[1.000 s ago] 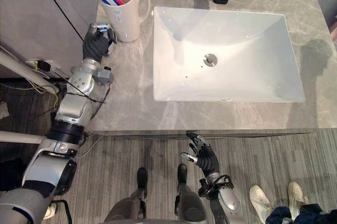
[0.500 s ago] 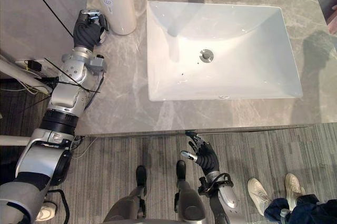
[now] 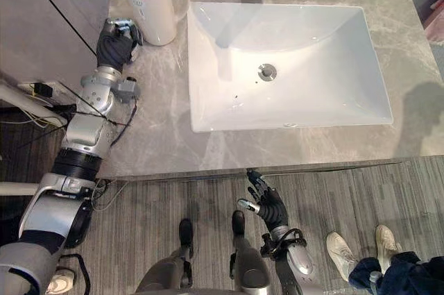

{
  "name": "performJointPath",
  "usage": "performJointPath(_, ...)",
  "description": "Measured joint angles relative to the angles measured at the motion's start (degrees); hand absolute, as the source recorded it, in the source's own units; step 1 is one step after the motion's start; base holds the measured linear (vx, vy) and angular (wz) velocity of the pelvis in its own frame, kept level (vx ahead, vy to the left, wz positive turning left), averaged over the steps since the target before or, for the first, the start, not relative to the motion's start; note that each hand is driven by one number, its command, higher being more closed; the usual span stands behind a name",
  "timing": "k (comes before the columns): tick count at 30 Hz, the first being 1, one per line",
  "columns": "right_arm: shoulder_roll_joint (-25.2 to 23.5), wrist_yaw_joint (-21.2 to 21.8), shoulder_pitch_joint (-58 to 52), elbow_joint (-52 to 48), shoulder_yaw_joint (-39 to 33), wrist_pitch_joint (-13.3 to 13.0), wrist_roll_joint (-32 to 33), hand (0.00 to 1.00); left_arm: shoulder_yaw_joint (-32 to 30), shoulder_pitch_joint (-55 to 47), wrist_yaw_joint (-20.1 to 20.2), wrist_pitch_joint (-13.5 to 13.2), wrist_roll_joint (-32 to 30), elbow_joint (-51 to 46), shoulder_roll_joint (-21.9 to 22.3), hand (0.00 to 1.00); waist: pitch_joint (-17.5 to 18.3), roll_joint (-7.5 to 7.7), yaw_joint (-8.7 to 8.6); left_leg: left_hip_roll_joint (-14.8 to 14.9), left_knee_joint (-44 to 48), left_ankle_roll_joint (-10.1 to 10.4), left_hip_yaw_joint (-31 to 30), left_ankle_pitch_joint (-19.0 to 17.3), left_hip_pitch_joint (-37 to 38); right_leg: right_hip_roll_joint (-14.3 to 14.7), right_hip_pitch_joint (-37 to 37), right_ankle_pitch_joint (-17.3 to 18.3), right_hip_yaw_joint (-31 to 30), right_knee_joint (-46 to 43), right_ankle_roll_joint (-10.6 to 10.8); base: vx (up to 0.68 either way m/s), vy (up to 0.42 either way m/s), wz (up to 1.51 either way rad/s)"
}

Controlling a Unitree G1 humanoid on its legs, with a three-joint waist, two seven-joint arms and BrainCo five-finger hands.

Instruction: Organize washtable

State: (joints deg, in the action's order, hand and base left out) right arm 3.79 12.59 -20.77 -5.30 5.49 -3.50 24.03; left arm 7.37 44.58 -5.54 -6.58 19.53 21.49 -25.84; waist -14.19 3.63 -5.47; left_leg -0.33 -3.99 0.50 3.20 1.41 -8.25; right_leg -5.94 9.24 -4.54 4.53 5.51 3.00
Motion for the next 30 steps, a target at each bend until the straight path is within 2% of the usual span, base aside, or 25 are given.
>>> performJointPath(4, -0.09, 0.01, 0.1, 0.09, 0.02, 0.0, -0.02, 0.0, 0.01, -3.95, 1.88, -0.36, 0.0, -3.13, 1.2, 1.0, 0.2, -0.58, 0.36, 0.03, 0.01, 0.0, -0.4, 0.0, 0.08, 0.04, -0.21, 0.02, 0.27, 0.0, 0.02, -0.03, 0.005, 0.04)
performJointPath(7, -0.07, 0.0, 0.09, 1.02, -0.02, 0.0, -0.02, 0.0, -0.05, -7.84, 1.93, -0.46, 0.0, -4.28, 3.27, 1.0, 1.24, -2.34, 0.47, -0.03, 0.0, 0.0, -0.86, 0.01, 0.74, -0.01, -1.06, 0.04, 0.62, 0.0, 0.06, -0.03, 0.01, 0.07)
performJointPath(9, 0.13, -0.04, 0.07, 2.16, -0.09, 0.0, -0.02, 0.0, -0.1, -11.12, 1.82, -0.44, -0.01, -4.62, 5.16, 1.0, 2.63, -4.15, 0.57, -0.02, -0.01, 0.01, -1.28, 0.01, 1.21, -0.04, -1.79, 0.17, 1.2, 0.0, 0.24, -0.01, 0.002, 0.09)
performJointPath(12, 0.22, -0.18, 0.09, 2.66, -0.55, 0.11, -0.05, 0.0, -0.69, -15.96, 1.63, -0.4, 0.04, -7.07, 7.3, 1.0, 3.48, -5.43, 1.19, 0.18, 0.0, 0.03, -1.49, 0.03, 2.19, 0.13, -2.85, 0.29, 1.7, 0.01, 0.4, -0.01, -0.002, 0.02)
performJointPath(19, 0.01, -2.48, -0.3, 3.14, -6.19, 0.63, -1.53, 0.0, -1.79, -36.6, 2.62, -1.26, 3.94, -20.22, 15.12, 1.0, 6.11, -6.26, 1.49, -0.03, -0.24, 0.16, -3.45, 0.17, 5.44, -0.06, -7.09, 1.3, 4.32, -0.04, 0.98, -0.01, 0.0, 0.17)
performJointPath(22, -1.06, -2.64, -2.31, 3.16, -9.01, 0.63, -2.78, 0.0, -3.28, -47.86, 4.58, -1.26, 6.24, -24.77, 18.68, 1.0, 9.53, -6.68, 1.88, -0.06, -1.24, 0.25, -4.93, 0.24, 6.69, -0.08, -8.57, 2.11, 6.16, -0.3, 0.98, 0.01, 0.001, 0.28)
performJointPath(25, -2.54, -2.66, -4.75, 3.17, -10.64, 0.62, -3.67, 0.0, -3.95, -54.43, 6.06, -1.44, 8.14, -26.68, 20.71, 1.0, 10.69, -6.75, 3.08, -0.19, -1.24, 0.26, -5.9, 0.23, 8.42, -0.17, -10.55, 2.84, 7.01, -0.48, 1.23, 0.0, -0.004, 0.21)
performJointPath(30, -5.38, -2.23, -9.41, 4.88, -12.99, 0.21, -4.48, 0.0, -4.21, -65.31, 9.41, -0.98, 12.57, -25.63, 24.34, 1.0, 12.51, -6.24, 3.22, -0.61, -1.15, 0.27, -9.64, 0.22, 10.23, -0.41, -13.83, 4.62, 10.89, -1.46, 1.48, -0.01, -0.013, 0.37)
